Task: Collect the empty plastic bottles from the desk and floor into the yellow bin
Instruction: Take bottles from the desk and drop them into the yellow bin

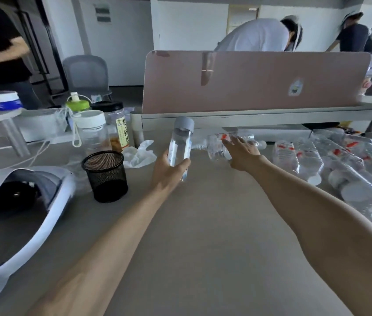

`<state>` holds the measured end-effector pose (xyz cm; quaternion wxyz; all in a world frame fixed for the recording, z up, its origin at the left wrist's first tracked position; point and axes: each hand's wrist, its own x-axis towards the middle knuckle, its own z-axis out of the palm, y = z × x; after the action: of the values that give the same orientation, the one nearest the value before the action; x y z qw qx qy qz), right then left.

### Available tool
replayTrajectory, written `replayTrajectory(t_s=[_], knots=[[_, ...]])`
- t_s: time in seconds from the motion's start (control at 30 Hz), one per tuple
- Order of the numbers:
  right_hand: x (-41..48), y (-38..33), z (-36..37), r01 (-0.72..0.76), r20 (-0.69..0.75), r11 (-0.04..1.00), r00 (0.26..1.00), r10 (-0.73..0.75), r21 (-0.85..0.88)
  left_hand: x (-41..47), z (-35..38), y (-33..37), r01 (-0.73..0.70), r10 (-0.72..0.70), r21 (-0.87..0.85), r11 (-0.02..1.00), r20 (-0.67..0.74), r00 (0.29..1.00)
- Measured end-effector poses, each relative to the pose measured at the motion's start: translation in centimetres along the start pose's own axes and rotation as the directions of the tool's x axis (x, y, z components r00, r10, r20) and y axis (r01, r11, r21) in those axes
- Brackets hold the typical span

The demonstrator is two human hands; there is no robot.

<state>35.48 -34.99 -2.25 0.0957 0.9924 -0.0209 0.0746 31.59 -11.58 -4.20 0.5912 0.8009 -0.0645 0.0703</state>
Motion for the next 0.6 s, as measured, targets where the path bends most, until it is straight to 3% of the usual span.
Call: replayTrajectory(t_s=[0.17, 0.33, 0.5, 0.6], knots=[[-0.6, -0.5, 0.9, 0.065, -0.123, 0.997, 0.99, -0.071, -0.049, 0.0, 0.7, -1.4, -0.007, 0.001, -0.08, 0.997, -0.073, 0.997], [-2.7, -0.9, -0.6, 0.202, -0.149, 0.978, 0.967, -0.207, -0.049, -0.8, 0.9, -1.0, 0.034, -0.06, -0.179, 0.983, -0.145, 0.988], [-7.1, -0.7, -4.2, 0.206, -0.267, 0.947, 0.954, -0.138, 0.248, -3.2, 0.4, 1.3, 0.034, -0.054, -0.135, 0.99, -0.141, 0.989], [-10.7, 0.2, -7.1, 0.126, -0.323, 0.852, 0.945, 0.054, 0.509, -5.3, 0.7, 3.4, -0.011, 0.004, -0.071, 0.997, -0.101, 0.995]])
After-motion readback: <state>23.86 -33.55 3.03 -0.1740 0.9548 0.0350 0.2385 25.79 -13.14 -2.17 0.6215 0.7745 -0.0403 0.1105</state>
